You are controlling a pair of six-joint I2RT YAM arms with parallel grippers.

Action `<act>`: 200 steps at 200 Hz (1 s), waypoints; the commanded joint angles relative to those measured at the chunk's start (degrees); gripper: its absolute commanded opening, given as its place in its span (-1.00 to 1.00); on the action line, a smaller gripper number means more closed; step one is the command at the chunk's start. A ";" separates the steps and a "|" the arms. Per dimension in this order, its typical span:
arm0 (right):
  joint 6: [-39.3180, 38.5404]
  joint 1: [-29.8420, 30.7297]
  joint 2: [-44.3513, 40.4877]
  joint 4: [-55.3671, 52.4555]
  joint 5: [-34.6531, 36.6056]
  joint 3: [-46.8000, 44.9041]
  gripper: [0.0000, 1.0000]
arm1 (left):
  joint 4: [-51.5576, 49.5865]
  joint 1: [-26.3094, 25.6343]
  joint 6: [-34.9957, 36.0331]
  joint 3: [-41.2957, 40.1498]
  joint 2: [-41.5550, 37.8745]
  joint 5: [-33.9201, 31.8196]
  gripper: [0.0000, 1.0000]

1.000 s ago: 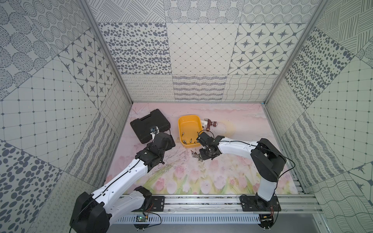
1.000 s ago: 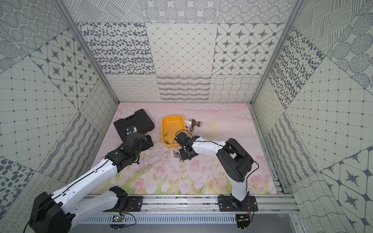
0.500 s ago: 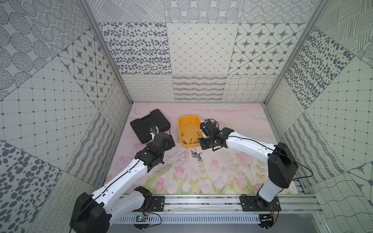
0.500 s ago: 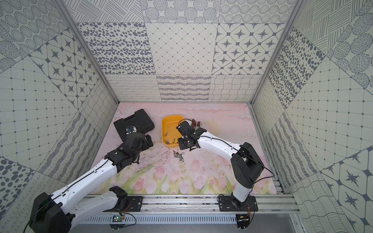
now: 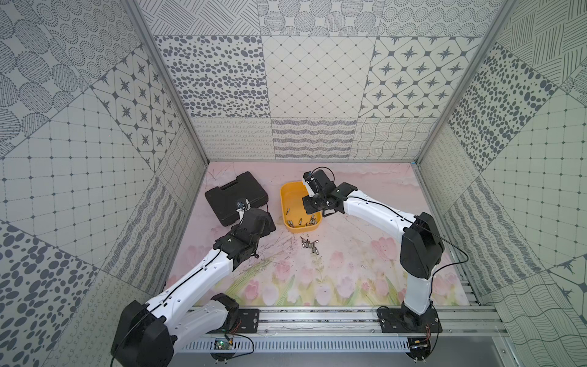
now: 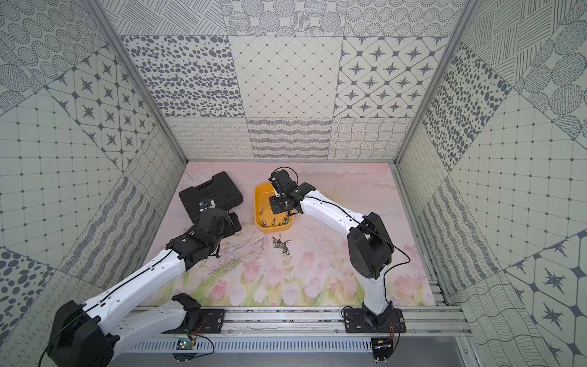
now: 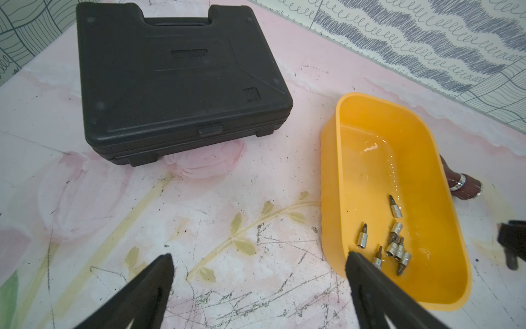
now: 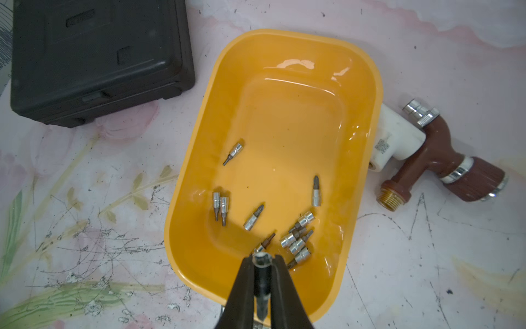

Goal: Put the bit on the desktop into the storage box
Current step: Place the screwdriver bit in the storage box.

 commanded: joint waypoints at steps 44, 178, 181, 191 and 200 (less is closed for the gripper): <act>-2.60 -1.58 9.84 0.26 -0.38 8.13 -0.79 | 0.76 0.47 0.95 0.42 0.91 1.62 0.98; -3.98 -1.89 18.45 -2.03 -0.21 14.34 -0.77 | 1.63 0.78 0.39 0.51 2.15 2.85 0.99; -3.85 -1.91 18.39 -2.03 -0.21 14.33 -0.77 | 1.68 0.69 0.39 0.51 2.15 2.85 0.99; -3.81 -1.88 18.44 -2.01 -0.21 14.43 -0.77 | 1.61 0.71 0.42 0.60 2.23 2.94 0.99; -3.77 -1.93 18.45 -2.03 -0.27 14.50 -0.76 | 1.70 0.73 0.41 0.55 2.24 3.02 0.99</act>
